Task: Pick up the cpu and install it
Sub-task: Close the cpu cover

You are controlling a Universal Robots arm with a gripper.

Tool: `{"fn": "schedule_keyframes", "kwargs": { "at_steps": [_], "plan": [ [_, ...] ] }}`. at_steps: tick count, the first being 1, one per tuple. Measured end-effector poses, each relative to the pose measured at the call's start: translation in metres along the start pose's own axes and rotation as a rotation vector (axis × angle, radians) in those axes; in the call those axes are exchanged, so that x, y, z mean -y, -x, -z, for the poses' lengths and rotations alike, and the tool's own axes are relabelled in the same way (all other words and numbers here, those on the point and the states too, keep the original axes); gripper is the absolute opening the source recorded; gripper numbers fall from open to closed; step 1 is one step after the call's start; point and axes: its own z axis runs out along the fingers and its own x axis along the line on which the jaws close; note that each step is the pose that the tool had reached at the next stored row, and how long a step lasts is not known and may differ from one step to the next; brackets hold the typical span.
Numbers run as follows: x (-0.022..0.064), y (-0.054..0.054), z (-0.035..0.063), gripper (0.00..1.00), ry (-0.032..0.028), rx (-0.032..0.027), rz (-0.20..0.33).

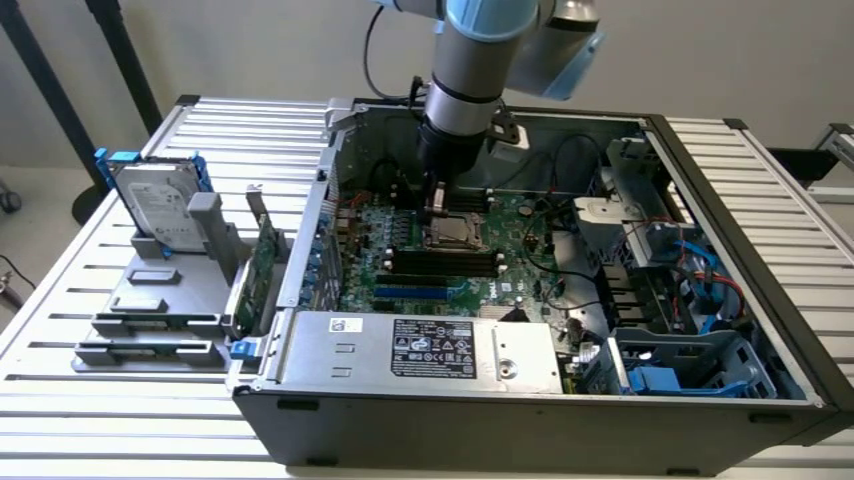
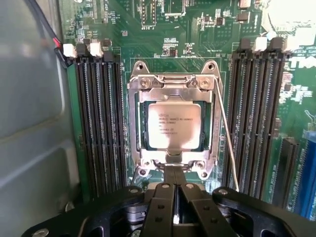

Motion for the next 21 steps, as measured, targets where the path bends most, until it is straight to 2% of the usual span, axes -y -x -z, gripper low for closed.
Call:
{"fn": "schedule_keyframes", "kwargs": {
  "at_steps": [5,14,17,21],
  "plan": [
    [0.0124,0.002,0.0105,0.11,-0.0002,-0.0037,0.001],
    [0.0386,0.004,0.0169,0.11,-0.0004,-0.0102,0.000],
    [0.0435,0.004,0.0182,0.11,0.0005,-0.0143,-0.009],
    [0.0455,0.004,0.0182,0.11,0.0033,-0.0196,-0.043]
  ]
}}
